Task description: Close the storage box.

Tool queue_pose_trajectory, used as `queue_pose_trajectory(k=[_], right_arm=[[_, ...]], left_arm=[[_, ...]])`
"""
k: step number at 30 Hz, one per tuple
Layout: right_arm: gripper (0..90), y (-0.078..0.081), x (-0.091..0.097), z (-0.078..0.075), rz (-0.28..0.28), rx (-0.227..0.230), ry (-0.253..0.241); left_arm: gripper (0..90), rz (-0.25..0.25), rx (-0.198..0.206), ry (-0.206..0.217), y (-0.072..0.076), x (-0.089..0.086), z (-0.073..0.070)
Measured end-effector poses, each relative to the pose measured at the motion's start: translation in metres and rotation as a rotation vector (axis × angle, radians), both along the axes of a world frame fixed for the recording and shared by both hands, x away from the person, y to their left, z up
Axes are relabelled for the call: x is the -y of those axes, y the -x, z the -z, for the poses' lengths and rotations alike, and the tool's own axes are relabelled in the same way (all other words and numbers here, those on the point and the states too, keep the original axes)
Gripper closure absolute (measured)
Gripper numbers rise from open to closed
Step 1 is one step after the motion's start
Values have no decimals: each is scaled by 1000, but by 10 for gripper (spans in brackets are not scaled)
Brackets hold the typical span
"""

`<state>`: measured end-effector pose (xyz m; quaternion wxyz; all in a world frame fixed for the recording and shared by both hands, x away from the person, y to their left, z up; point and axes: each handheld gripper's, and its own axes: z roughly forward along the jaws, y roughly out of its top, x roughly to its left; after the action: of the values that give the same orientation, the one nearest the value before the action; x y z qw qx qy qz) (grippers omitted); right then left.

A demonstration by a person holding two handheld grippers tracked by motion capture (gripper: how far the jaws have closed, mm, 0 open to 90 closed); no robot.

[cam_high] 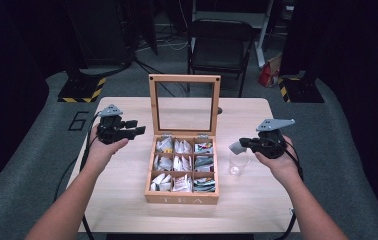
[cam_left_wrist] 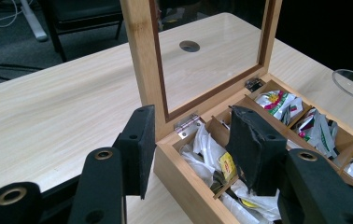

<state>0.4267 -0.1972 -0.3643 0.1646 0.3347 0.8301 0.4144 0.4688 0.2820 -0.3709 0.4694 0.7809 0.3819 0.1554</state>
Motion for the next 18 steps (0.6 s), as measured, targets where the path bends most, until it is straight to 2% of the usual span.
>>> queue_pose_trajectory(k=[7, 18], right_arm=[[900, 2, 4, 9, 19, -10, -2], [900, 1, 4, 23, 25, -29, 24]], left_arm=[[513, -6, 2, 4, 0, 0, 1], [514, -7, -3, 4, 0, 1, 4]])
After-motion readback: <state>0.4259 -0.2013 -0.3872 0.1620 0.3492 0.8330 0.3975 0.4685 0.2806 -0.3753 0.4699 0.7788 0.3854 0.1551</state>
